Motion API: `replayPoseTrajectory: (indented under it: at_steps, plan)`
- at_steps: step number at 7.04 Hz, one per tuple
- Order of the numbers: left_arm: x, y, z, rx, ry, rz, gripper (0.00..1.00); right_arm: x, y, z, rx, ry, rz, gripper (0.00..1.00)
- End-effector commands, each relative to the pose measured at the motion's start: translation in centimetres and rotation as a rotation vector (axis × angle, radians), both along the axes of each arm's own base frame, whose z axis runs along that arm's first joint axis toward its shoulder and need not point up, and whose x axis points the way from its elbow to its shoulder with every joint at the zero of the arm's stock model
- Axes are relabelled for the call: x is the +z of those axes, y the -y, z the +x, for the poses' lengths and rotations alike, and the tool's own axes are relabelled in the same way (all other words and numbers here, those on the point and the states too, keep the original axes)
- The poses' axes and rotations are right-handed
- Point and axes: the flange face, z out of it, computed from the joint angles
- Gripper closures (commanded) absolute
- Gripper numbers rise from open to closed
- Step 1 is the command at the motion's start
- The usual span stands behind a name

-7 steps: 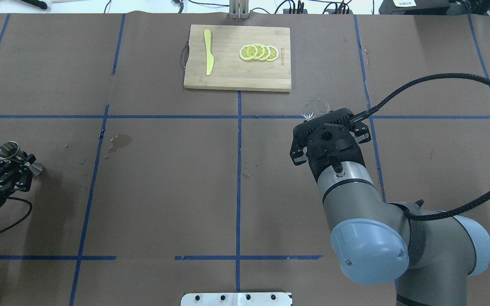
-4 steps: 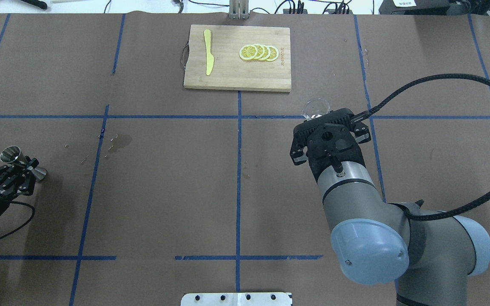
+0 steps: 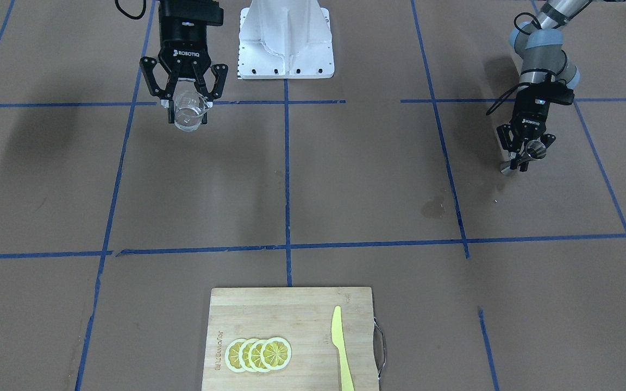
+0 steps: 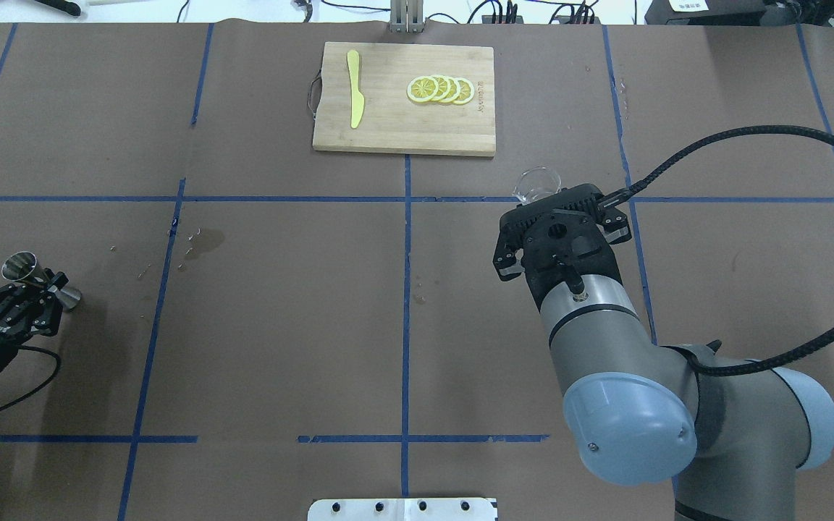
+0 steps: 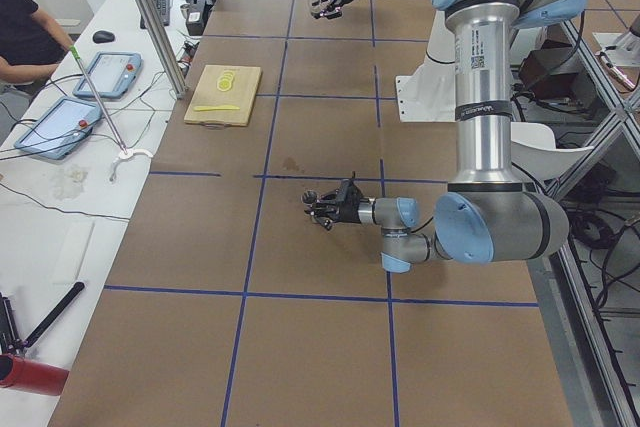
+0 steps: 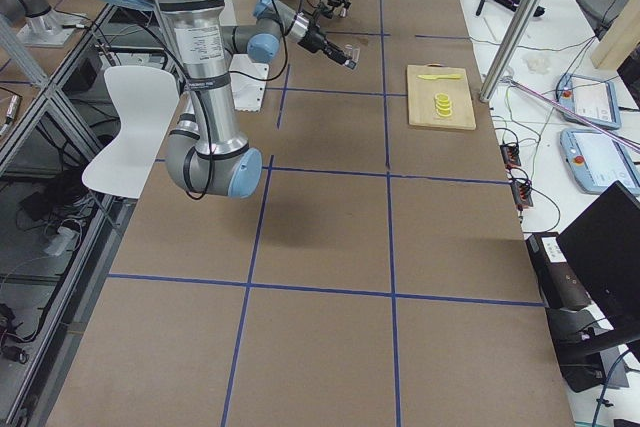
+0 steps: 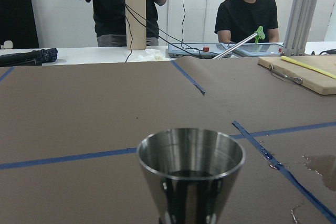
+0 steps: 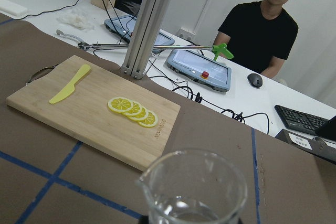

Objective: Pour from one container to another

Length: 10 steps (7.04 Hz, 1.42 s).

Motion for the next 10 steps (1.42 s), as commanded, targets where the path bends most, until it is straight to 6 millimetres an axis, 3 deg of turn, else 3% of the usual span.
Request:
replayPoseTrajectory:
  at_steps: [1, 5, 6, 8, 10]
  plan:
    - [0.0, 0.0, -0.1, -0.025, -0.002, 0.004, 0.0, -0.1, 0.0, 0.0, -0.001, 0.003, 0.0, 0.92]
    - [0.2, -0.7, -0.2, -0.007, -0.005, 0.006, 0.0, -0.1, 0.0, 0.1, -0.001, 0.004, 0.0, 0.92]
    - [0.8, -1.1, -1.4, -0.004, 0.007, 0.003, 0.0, -0.1, 0.0, 0.1, -0.001, 0.004, 0.0, 0.92]
    - [-0.5, -2.9, -5.9, 0.087, 0.001, -0.006, 0.0, -0.2, 0.0, 0.1, -0.001, 0.006, 0.0, 0.92]
    - [-1.3, -3.7, -5.8, 0.194, -0.009, -0.013, 0.01, -0.1, -0.1, 0.0, -0.003, 0.004, 0.0, 0.92]
